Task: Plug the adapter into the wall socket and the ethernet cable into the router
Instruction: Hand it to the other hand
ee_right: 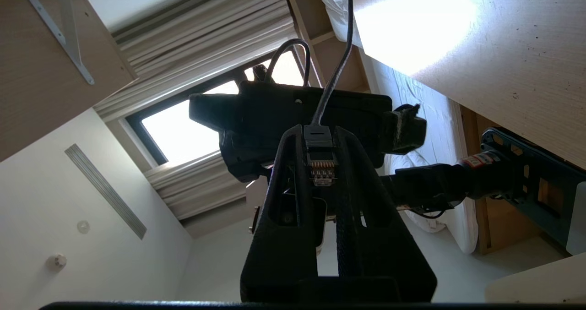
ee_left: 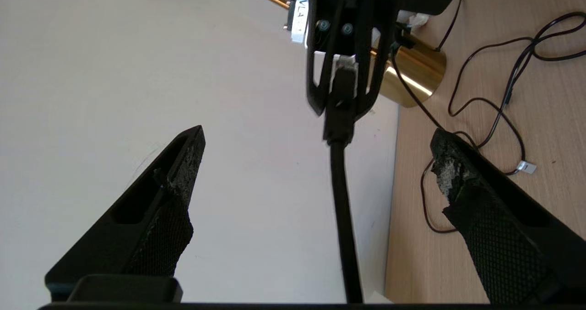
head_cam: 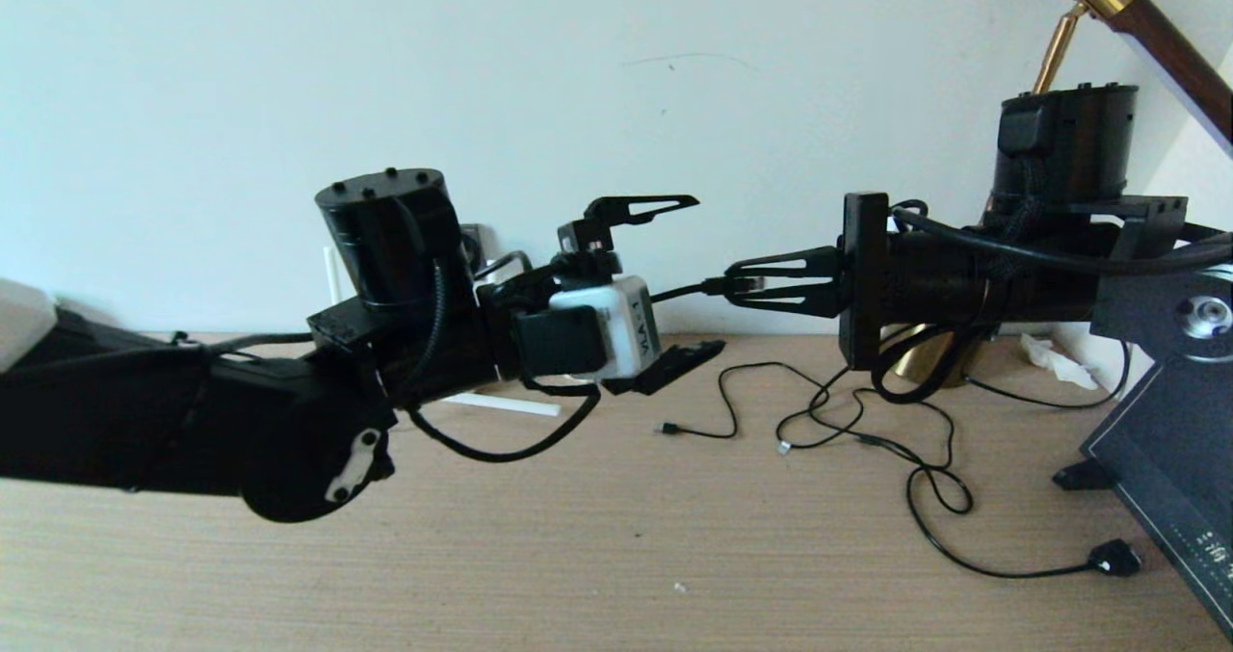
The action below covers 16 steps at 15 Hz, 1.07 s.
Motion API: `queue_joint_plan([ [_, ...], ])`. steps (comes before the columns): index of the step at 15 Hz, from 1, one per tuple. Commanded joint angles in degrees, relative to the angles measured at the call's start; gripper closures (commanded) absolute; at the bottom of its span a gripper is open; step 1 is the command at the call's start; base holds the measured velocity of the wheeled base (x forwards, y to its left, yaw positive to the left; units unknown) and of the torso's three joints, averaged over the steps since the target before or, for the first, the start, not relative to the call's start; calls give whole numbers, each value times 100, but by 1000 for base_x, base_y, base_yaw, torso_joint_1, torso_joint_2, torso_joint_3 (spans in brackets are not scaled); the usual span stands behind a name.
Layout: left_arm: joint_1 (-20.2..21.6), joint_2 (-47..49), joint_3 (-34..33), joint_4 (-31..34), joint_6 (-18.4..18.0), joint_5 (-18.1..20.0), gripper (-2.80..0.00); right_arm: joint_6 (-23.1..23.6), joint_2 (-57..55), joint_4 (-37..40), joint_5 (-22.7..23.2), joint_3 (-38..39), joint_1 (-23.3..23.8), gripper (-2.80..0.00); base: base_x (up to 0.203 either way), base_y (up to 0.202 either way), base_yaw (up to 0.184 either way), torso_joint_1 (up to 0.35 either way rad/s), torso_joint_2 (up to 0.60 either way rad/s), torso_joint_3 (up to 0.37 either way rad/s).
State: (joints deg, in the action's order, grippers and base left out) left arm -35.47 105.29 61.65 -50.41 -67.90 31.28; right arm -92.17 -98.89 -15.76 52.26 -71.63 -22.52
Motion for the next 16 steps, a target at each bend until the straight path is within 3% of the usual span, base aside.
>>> queue_joint_plan([
  [1,-45,18,5,-54,-30,18,-280,-56,5,-15,30,0,-7,0,0,0,0,0,0,0],
  [2,-56,29,5,-77,-21,18,-280,-56,1,-9,30,0,-10,0,0,0,0,0,0,0],
  [3,-91,53,14,-91,22,10,0,-56,1,-15,30,0,-16,0,0,0,0,0,0,0],
  [16,-205,79,-48,-173,92,-113,0,-47,-43,-15,21,0,-16,0,0,0,0,0,0,0],
])
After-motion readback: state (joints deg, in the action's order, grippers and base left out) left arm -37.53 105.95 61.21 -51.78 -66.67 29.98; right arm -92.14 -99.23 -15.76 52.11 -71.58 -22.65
